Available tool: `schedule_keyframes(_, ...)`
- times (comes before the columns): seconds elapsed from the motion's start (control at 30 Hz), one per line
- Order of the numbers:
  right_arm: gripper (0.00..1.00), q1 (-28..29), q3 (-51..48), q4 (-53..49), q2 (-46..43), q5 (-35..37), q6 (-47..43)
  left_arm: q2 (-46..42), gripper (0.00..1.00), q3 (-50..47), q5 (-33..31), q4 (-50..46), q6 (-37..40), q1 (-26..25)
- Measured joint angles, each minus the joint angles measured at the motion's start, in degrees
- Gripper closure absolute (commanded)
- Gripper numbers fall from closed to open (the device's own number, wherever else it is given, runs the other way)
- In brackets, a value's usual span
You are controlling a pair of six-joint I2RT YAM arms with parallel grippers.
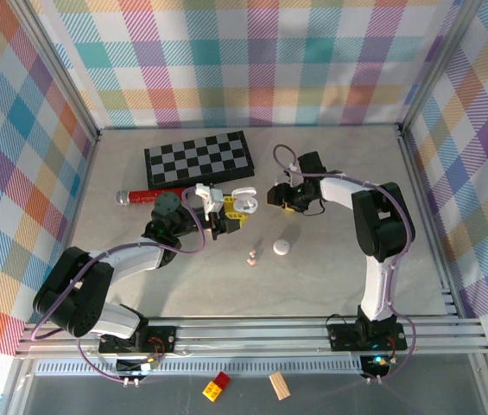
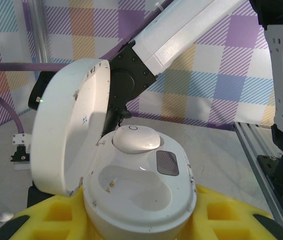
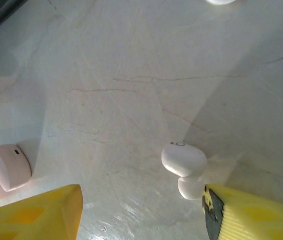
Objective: Insert the wireless bluetooth earbuds into the charging case
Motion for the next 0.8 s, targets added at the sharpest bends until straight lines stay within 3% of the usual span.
schedule_keyframes(0.47, 0.39, 0.28, 0.39, -1.55, -1.18, 2.16, -1.05, 0.42, 0.66, 0.0, 0.02, 0.2, -0.04, 0.0)
schedule_keyframes(0.8, 0.39, 0.28, 6.97, -1.36, 2.97, 2.16, -1.31, 0.42, 0.66, 0.0, 0.02, 0.2, -0.04, 0.0)
